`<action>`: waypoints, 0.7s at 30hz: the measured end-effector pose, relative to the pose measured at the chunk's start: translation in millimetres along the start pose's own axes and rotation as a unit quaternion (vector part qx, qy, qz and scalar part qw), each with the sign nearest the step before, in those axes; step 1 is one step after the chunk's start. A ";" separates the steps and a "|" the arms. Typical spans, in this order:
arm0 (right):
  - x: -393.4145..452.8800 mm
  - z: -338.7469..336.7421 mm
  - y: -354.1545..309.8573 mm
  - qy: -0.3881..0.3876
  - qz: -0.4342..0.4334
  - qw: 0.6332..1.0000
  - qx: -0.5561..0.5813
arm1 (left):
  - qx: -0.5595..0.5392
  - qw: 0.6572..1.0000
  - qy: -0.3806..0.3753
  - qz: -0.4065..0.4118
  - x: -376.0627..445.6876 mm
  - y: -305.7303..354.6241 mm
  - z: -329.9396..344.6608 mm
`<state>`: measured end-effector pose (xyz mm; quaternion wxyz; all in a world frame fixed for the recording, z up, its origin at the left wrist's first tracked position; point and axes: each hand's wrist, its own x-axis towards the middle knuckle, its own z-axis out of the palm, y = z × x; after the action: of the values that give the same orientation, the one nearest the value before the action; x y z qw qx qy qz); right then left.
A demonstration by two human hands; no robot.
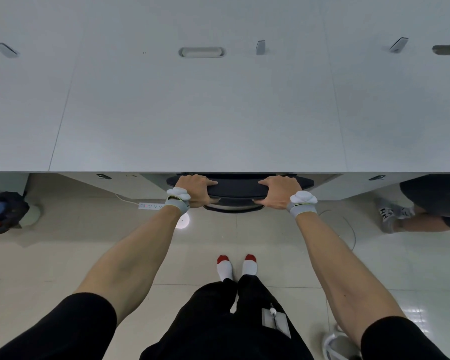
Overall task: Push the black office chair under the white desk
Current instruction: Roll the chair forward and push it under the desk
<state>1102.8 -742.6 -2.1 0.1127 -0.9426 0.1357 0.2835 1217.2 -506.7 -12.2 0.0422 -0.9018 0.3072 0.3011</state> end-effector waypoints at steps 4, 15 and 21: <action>4.3 -4.3 0.7 -0.004 0.002 1.000 -0.006 | -0.009 1.000 -0.004 -0.005 3.7 0.1 -3.3; 5.9 -7.5 3.9 -0.016 -0.013 1.000 -0.017 | -0.010 1.000 -0.022 -0.005 5.9 0.6 -3.1; 0.9 -8.4 3.1 -0.020 -0.015 1.000 -0.019 | -0.010 0.999 -0.043 -0.007 2.0 3.4 -5.5</action>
<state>1106.7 -748.1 3.9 0.1020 -0.9406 0.1138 0.3032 1219.3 -512.0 -8.6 0.0484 -0.8908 0.2953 0.3420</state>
